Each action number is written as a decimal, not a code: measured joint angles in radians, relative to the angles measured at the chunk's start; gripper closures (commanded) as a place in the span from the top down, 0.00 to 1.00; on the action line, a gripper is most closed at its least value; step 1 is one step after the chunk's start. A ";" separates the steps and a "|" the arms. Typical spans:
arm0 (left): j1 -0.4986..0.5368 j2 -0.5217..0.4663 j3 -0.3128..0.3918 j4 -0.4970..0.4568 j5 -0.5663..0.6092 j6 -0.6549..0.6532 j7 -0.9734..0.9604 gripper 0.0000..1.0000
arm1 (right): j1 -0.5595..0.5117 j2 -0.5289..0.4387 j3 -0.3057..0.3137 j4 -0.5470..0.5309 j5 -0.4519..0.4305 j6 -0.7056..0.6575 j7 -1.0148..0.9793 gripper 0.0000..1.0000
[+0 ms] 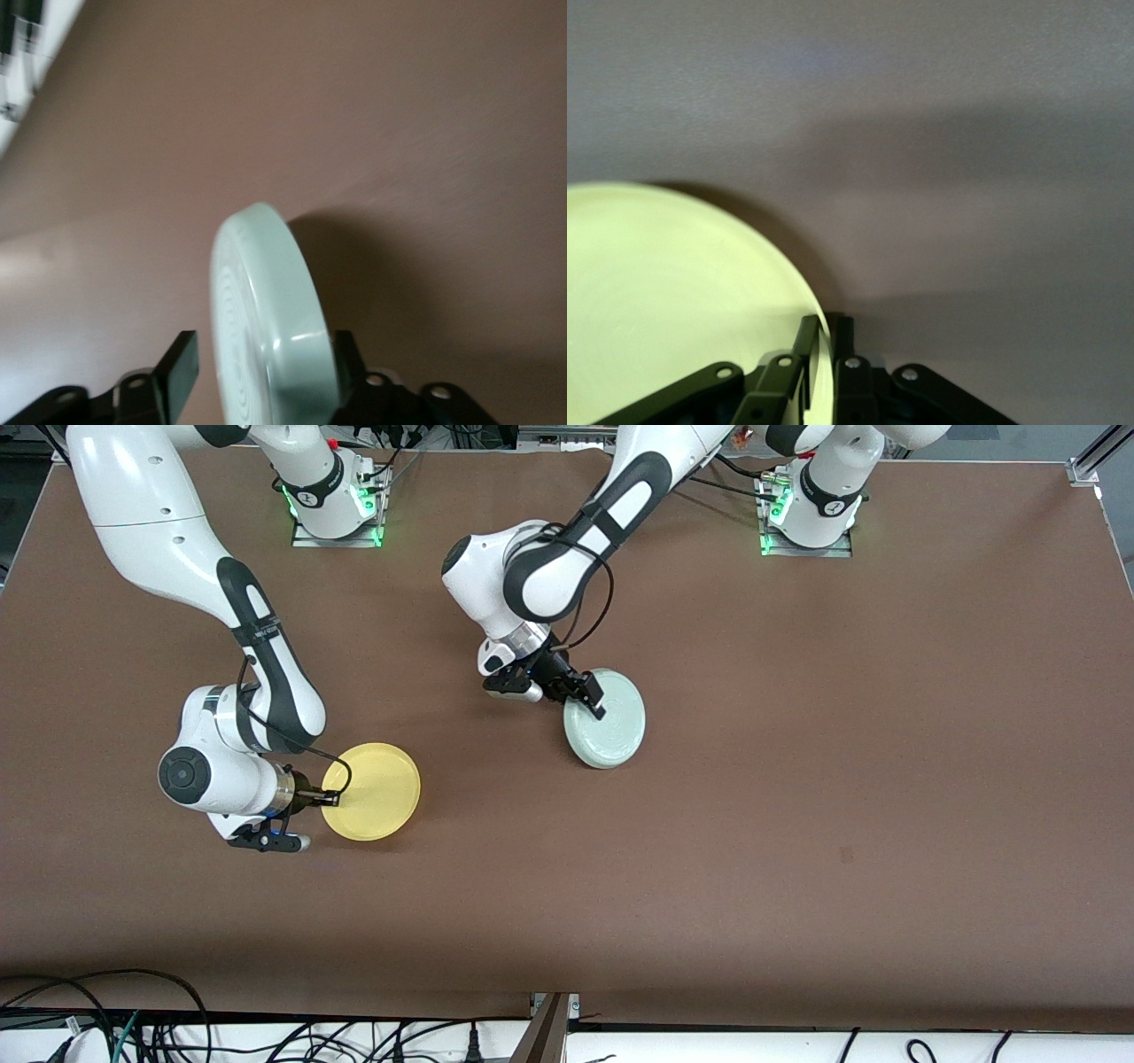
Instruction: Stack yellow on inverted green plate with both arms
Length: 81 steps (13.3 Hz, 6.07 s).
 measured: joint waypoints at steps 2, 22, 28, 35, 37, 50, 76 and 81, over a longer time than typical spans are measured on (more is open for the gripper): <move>0.030 0.002 0.001 0.018 -0.100 0.122 -0.043 1.00 | 0.001 0.000 0.000 0.001 0.001 0.002 0.017 0.00; 0.865 -0.532 0.001 -0.041 -0.511 -0.274 0.674 1.00 | 0.284 -0.060 0.147 0.094 0.286 -0.065 0.673 0.00; 0.957 -0.877 0.001 -0.405 -0.514 -0.165 0.799 1.00 | 0.409 -0.051 0.147 0.048 0.286 -0.012 0.774 0.00; 0.956 -0.896 0.000 -0.471 -0.514 -0.149 0.799 1.00 | 0.458 -0.033 0.147 0.004 0.286 0.080 0.830 0.00; 0.956 -0.896 0.000 -0.471 -0.514 -0.149 0.799 1.00 | 0.460 -0.035 0.147 0.005 0.286 0.084 0.864 0.00; 0.954 -0.896 -0.005 -0.471 -0.514 -0.150 0.803 1.00 | 0.515 -0.050 0.147 -0.004 0.286 0.085 1.011 0.00; 0.952 -0.896 -0.036 -0.472 -0.514 -0.150 0.803 1.00 | 0.511 -0.279 -0.258 0.141 0.057 -0.229 1.016 1.00; 0.953 -0.896 -0.040 -0.472 -0.514 -0.151 0.803 1.00 | 0.498 -0.313 -0.382 0.147 0.052 -0.315 0.888 1.00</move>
